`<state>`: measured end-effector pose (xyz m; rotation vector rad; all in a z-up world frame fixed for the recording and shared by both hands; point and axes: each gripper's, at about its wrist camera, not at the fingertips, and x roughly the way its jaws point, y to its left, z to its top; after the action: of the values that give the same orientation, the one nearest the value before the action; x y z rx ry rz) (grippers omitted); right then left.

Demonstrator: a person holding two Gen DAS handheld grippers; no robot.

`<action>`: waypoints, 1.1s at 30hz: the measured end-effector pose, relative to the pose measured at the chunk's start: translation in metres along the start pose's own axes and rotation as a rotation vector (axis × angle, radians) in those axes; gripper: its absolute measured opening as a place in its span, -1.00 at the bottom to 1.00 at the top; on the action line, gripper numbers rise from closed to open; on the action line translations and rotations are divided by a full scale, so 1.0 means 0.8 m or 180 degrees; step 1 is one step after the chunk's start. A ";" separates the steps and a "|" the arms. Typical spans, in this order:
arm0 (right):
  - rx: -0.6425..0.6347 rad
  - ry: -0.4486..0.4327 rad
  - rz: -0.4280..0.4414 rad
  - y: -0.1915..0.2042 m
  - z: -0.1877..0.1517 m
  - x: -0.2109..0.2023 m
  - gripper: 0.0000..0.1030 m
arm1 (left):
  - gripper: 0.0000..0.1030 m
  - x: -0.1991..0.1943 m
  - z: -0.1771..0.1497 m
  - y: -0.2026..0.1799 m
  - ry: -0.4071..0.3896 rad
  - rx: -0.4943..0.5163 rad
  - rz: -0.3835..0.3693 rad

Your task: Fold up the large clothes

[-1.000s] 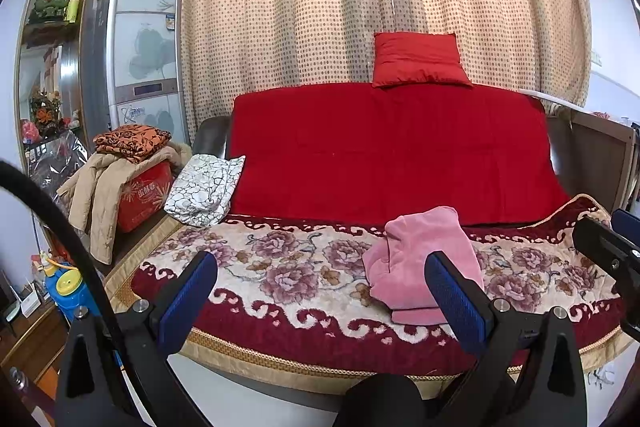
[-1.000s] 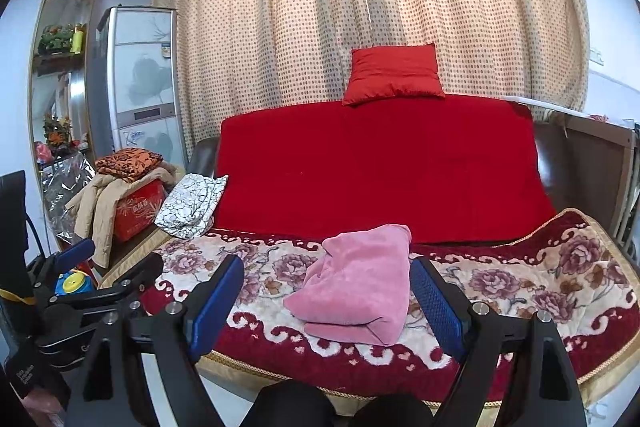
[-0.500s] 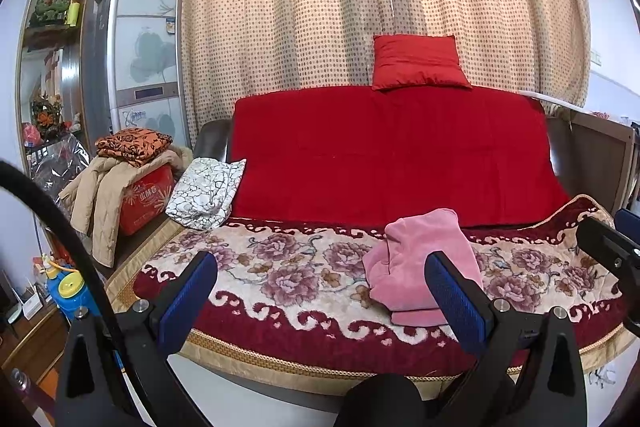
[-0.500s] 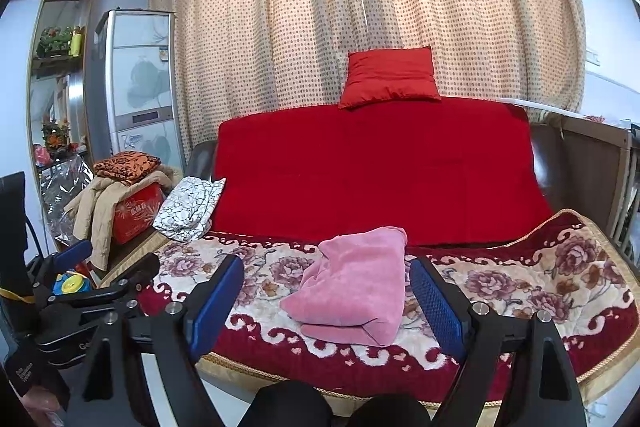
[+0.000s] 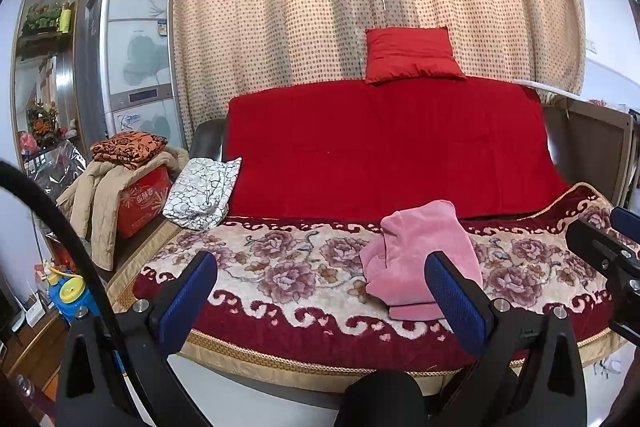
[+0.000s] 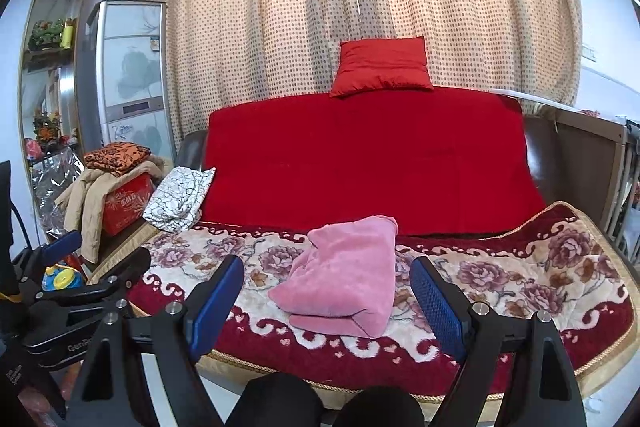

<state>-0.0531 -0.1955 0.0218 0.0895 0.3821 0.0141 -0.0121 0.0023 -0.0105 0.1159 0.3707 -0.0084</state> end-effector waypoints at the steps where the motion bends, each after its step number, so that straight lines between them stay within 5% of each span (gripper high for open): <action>1: 0.0005 0.0017 -0.0004 -0.001 -0.001 0.002 0.70 | 1.00 0.001 -0.001 -0.002 0.0013 0.0012 -0.0007; 13: 0.0006 0.0152 -0.0100 -0.007 -0.009 0.014 0.70 | 1.00 0.009 -0.005 -0.010 0.0071 0.0069 0.0001; 23: -0.0262 -0.0041 -0.0559 0.002 -0.008 0.005 0.70 | 1.00 0.007 -0.002 -0.010 0.0035 0.0064 0.0029; 33: -0.0285 -0.0084 -0.0597 0.001 -0.003 -0.002 0.70 | 1.00 0.001 -0.001 -0.015 -0.0012 0.0102 0.0023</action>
<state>-0.0553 -0.1948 0.0201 -0.0348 0.3617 -0.1549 -0.0124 -0.0099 -0.0129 0.1490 0.3666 -0.0074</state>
